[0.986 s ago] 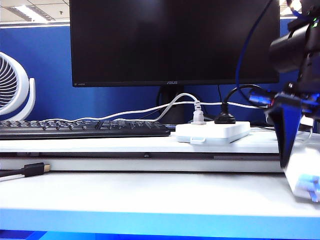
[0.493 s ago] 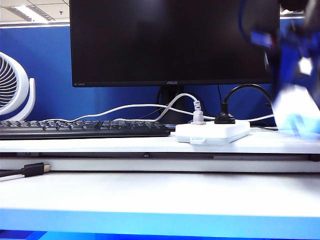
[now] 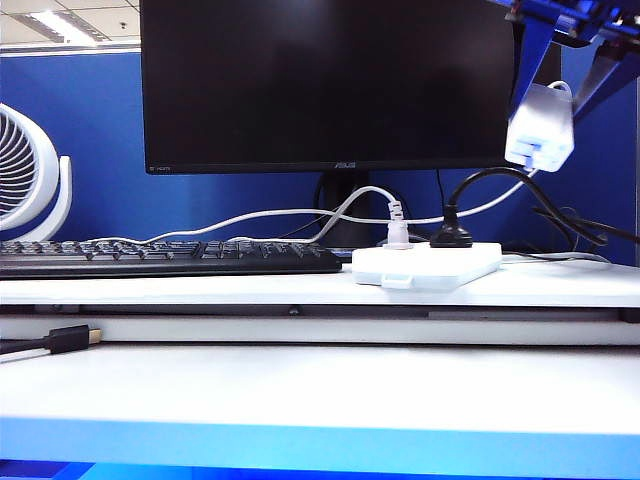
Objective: Unplug the white charger from the socket, then place it next to the socket.
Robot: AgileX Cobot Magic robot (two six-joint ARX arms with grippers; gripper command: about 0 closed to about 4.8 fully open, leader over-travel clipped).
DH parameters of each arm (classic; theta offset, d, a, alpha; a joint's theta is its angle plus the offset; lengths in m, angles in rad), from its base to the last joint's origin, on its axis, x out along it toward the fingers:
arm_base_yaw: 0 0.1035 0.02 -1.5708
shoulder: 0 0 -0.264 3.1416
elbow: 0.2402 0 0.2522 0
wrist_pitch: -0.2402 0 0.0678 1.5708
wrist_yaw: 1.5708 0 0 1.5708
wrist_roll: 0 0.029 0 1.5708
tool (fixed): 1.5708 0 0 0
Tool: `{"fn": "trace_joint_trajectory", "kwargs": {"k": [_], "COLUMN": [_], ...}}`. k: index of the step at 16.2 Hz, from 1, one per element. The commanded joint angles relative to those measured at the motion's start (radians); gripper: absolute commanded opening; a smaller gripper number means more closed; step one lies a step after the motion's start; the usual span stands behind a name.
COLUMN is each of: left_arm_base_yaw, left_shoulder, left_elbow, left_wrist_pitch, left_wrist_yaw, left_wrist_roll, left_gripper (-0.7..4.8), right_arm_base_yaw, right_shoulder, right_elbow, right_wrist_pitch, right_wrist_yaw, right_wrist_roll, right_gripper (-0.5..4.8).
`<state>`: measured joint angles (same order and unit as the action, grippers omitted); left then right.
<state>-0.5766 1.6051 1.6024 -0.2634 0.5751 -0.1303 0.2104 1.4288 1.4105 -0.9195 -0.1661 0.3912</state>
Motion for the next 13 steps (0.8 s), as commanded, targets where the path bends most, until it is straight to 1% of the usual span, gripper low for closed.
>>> {"fn": "trace_joint_trajectory", "kwargs": {"k": [1,3,5,7,13], "left_arm_base_yaw": [0.000,0.000,0.000,0.000,0.000], "left_shoulder": [-0.006,-0.006,-0.006,-0.006,-0.006], "left_elbow": [0.005,0.005,0.005,0.005,0.005], "left_wrist_pitch": [0.008,0.006,0.002,-0.005,-0.021], "left_wrist_yaw": [0.014,0.016,0.016,0.016,0.016], "left_wrist_roll": [0.000,0.000,0.000,0.000,0.000], "left_gripper": [-0.05,-0.05,-0.05,-0.05,-0.05], "right_arm_base_yaw": [-0.016,-0.021,-0.021,-0.030,-0.082], "right_shoulder": [0.005,0.021,0.041,0.096,0.240], "right_elbow": [0.007,0.007,0.007,0.007,0.007], "right_wrist_pitch": [0.124,0.214,0.262,0.304,0.293], "right_wrist_yaw": [0.039,0.088,0.123,0.127,0.112], "right_wrist_roll": [0.005,0.005,0.005,0.005,-0.003], "right_gripper": [1.47,1.47,1.47,1.47,1.47]}}
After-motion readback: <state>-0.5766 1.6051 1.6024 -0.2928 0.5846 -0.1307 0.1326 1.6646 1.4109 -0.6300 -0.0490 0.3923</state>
